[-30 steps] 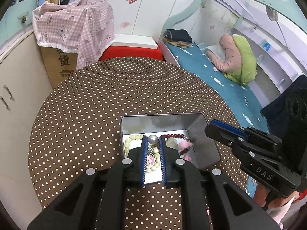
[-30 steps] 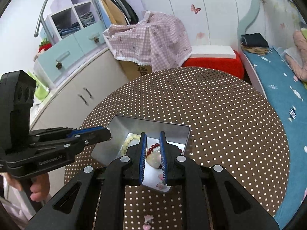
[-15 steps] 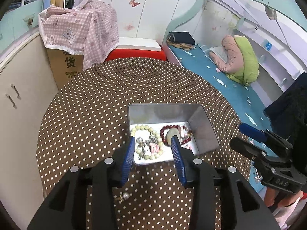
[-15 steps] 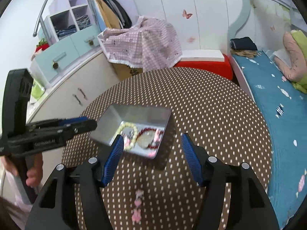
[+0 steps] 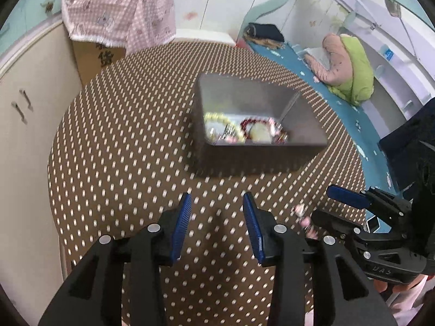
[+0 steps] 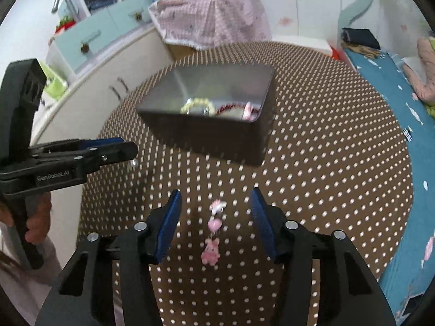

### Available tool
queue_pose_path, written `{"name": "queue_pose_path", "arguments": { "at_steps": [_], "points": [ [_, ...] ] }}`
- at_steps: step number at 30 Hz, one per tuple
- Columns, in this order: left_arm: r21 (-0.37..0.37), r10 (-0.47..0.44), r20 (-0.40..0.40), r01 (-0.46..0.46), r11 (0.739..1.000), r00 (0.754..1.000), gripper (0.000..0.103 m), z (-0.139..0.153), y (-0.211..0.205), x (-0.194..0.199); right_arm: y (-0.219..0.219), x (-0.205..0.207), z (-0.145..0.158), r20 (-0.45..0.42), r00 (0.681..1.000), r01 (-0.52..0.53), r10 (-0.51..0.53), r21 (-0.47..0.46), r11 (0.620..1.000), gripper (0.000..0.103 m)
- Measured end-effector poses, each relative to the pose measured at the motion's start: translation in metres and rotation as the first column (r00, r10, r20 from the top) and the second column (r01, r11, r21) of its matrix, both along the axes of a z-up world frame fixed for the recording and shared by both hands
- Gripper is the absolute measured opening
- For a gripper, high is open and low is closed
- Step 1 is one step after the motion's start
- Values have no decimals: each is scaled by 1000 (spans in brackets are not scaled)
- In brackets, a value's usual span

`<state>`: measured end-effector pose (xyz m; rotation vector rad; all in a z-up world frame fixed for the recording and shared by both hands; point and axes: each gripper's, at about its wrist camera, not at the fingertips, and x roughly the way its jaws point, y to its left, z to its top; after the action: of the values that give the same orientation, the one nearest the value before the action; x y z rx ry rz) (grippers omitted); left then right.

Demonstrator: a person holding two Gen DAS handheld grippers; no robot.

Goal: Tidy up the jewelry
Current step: 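Move both tools back from the tray toward the remaining charms, then grasp a pink charm with the right tool while the left tool grasps a small silver charm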

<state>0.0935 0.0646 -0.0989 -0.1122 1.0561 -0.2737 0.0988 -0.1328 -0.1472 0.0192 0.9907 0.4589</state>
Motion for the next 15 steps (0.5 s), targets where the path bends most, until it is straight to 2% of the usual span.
{"name": "queue_pose_path", "arguments": {
  "at_steps": [6,9,11,13,15],
  "points": [
    [-9,14,-76,-15,1000,997,38,-24,5,-11,22,1,-23,-51,997,-59,55,-78,995,37],
    [-8,16,-83,-17,1000,996,38,-29,5,-13,27,0,-26,-27,997,-70,67,-118,991,32],
    [-15,10,-79,-11,1000,997,38,-29,6,-13,28,2,-27,-20,998,-63,61,-135,989,21],
    [-21,6,-79,-8,1000,997,38,-29,5,-12,26,5,-29,-23,998,-55,52,-139,989,15],
    [-25,2,-80,-4,1000,997,38,-29,6,-11,23,6,-29,-31,999,-42,38,-120,992,15]
  ]
}}
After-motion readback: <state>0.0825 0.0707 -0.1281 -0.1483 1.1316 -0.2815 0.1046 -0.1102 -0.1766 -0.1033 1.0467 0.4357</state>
